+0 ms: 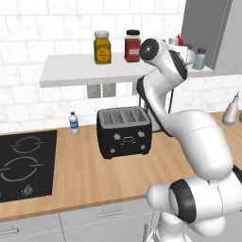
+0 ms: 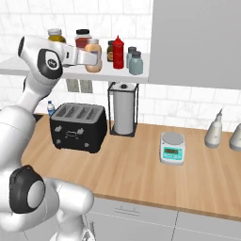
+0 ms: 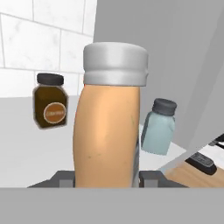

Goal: Put the shaker and condiment bottle from the counter next to their counterparts in the cabinet.

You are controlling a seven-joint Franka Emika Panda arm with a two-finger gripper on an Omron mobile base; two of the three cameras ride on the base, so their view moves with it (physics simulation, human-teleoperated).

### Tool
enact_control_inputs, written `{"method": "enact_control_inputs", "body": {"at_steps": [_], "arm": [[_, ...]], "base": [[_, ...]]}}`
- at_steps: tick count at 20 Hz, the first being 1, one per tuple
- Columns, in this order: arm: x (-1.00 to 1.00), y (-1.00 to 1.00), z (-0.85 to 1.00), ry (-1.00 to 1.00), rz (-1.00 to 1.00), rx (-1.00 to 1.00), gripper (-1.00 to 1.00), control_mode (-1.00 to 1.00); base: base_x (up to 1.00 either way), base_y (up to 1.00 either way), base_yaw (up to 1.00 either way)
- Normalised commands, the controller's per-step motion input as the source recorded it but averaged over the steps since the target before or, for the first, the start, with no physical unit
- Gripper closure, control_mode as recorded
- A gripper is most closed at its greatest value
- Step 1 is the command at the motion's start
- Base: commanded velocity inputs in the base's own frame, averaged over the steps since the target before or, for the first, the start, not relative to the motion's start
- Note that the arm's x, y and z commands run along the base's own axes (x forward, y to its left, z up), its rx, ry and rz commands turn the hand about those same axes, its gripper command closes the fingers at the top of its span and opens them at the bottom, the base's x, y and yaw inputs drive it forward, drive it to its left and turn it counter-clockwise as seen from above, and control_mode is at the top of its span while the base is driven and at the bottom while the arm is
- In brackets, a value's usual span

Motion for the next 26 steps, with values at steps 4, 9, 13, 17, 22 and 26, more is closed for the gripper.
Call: {"method": "enact_control_inputs", "body": {"at_steps": [4, 9, 13, 17, 22, 26], "arm": [[0.53, -0.1, -0.11, 0.0, 0.0, 0.0, 1.0, -1.0], [0.46, -0.01, -0.2, 0.0, 0.01, 0.0, 1.0, -1.0], [0.52, -0.03, -0.1, 0.0, 0.01, 0.0, 1.0, -1.0], [0.48, -0.06, -0.14, 0.0, 0.01, 0.0, 1.0, -1.0], [0.35, -0.01, -0.26, 0.0, 0.01, 0.0, 1.0, -1.0], [0.26, -0.07, -0.36, -0.03, 0.03, 0.02, 1.0, -1.0]], "base": [[0.0, 0.0, 0.0], [0.0, 0.0, 0.0], [0.0, 0.0, 0.0], [0.0, 0.0, 0.0], [0.0, 0.0, 0.0], [0.0, 0.0, 0.0]]}}
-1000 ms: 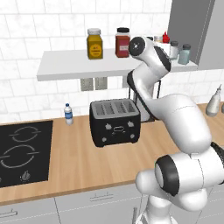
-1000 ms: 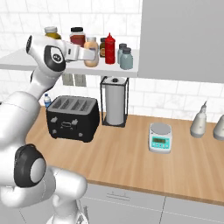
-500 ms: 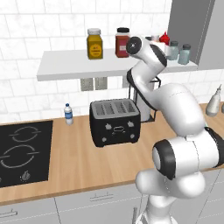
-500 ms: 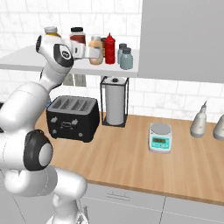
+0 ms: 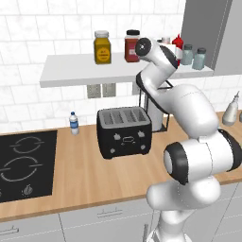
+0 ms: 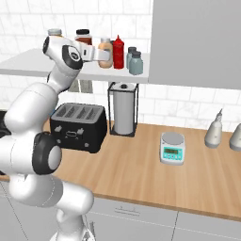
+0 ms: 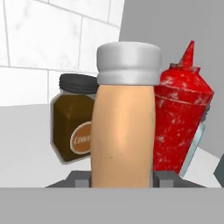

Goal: Put the shaker and condiment bottle from the counter next to their counterparts in the cabinet.

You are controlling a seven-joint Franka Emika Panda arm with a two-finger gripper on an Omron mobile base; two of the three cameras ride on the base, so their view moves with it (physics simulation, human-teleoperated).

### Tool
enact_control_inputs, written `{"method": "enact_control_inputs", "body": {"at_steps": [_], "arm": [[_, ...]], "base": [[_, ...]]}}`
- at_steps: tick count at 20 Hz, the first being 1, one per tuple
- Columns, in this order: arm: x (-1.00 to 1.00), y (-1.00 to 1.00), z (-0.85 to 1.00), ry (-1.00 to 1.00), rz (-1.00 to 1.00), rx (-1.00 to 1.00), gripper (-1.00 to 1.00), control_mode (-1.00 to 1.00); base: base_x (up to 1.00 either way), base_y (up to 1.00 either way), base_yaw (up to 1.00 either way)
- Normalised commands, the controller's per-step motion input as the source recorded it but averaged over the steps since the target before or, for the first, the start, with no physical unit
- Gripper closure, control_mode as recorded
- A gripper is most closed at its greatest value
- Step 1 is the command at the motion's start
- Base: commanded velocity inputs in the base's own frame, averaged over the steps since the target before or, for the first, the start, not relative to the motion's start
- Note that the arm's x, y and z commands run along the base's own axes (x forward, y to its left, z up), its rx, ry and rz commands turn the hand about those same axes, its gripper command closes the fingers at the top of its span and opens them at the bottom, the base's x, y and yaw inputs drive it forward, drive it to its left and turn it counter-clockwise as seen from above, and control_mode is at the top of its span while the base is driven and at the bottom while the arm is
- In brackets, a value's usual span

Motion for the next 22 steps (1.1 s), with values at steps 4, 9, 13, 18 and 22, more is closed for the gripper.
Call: {"method": "enact_control_inputs", "body": {"at_steps": [4, 9, 13, 18, 22], "arm": [[0.21, -0.07, -0.46, -0.08, 0.04, 0.01, -1.0, -1.0], [0.02, -0.11, -0.37, -0.09, 0.06, 0.03, -1.0, -1.0], [-0.22, 0.0, 0.14, -0.07, 0.02, 0.06, -1.0, -1.0], [-0.57, 0.06, 0.47, -0.08, 0.0, 0.03, -1.0, -1.0], [-0.88, 0.26, 0.61, -0.06, 0.0, 0.02, -1.0, -1.0]], "base": [[0.0, 0.0, 0.0], [0.0, 0.0, 0.0], [0.0, 0.0, 0.0], [0.0, 0.0, 0.0], [0.0, 0.0, 0.0]]}}
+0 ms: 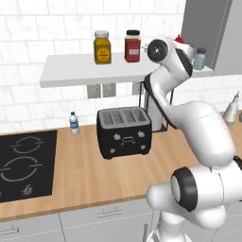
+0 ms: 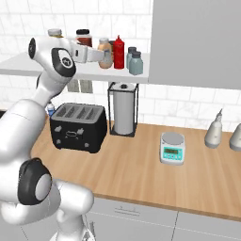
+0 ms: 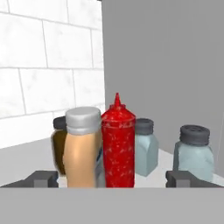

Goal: Put the shaker and condiment bottle from the counter next to their counterparts in the cabinet.

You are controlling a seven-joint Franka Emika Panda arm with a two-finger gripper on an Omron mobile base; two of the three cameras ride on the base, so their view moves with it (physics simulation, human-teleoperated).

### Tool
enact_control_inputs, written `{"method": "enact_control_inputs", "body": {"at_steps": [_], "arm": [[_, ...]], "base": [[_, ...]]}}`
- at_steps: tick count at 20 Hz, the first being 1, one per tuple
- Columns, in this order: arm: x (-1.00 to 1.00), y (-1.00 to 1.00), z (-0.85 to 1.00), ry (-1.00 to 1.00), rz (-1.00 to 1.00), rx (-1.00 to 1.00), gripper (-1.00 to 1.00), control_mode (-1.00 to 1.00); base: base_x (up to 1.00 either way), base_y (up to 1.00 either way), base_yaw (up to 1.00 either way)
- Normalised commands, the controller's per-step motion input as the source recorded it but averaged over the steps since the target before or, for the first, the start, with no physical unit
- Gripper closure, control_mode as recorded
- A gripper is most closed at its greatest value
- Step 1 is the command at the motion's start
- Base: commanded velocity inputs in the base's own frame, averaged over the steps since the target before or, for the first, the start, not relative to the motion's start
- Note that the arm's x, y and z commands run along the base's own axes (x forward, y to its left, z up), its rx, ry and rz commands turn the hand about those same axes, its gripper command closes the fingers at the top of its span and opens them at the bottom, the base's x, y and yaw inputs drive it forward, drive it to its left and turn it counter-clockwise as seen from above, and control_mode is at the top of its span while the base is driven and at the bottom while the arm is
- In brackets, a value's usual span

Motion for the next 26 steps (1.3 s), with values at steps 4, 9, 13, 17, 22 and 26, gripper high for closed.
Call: {"method": "enact_control_inputs", "body": {"at_steps": [4, 9, 13, 17, 22, 26], "arm": [[-1.0, 0.24, 0.51, -0.07, 0.0, 0.05, -1.0, -1.0], [-1.0, 0.34, 0.23, -0.1, 0.0, 0.01, -1.0, -1.0], [-1.0, 0.57, 0.0, -0.06, 0.05, 0.0, -1.0, -1.0], [-1.0, 0.62, 0.0, -0.06, 0.07, 0.0, -1.0, -1.0], [-1.0, 0.64, 0.0, -0.04, 0.04, 0.0, -1.0, -1.0], [-1.0, 0.66, 0.0, -0.07, 0.03, 0.0, -1.0, -1.0]], "base": [[0.0, 0.0, 0.0], [0.0, 0.0, 0.0], [0.0, 0.0, 0.0], [0.0, 0.0, 0.0], [0.0, 0.0, 0.0], [0.0, 0.0, 0.0]]}}
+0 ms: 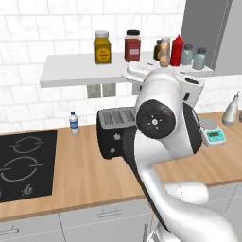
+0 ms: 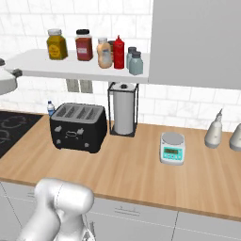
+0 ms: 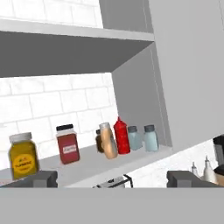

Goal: Put the shaker and condiment bottle from the counter next to their counterparts in the cabinet.

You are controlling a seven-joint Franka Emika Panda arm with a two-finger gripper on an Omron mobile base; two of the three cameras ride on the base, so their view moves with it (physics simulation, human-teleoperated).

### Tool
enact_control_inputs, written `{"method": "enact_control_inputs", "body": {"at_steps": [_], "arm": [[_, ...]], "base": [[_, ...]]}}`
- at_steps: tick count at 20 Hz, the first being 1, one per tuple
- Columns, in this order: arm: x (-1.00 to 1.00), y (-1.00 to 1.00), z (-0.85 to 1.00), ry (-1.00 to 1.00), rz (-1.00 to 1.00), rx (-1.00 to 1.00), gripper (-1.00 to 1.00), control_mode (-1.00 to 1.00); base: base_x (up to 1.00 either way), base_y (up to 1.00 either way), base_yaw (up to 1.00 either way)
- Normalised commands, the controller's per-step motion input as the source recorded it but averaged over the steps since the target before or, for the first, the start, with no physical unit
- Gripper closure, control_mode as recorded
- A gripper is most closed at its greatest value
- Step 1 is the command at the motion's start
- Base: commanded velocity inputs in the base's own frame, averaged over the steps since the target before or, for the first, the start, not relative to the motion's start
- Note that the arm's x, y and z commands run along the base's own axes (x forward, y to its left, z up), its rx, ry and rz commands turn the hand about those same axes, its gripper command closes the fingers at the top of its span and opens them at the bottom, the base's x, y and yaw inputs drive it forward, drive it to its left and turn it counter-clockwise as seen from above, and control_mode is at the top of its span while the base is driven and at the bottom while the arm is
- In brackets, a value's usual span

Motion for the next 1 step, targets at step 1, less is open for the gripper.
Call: {"method": "enact_control_inputs", "body": {"at_steps": [1], "arm": [[-1.0, 0.59, 0.0, -0.1, 0.03, 0.0, -1.0, -1.0]], "base": [[0.0, 0.0, 0.0]]}}
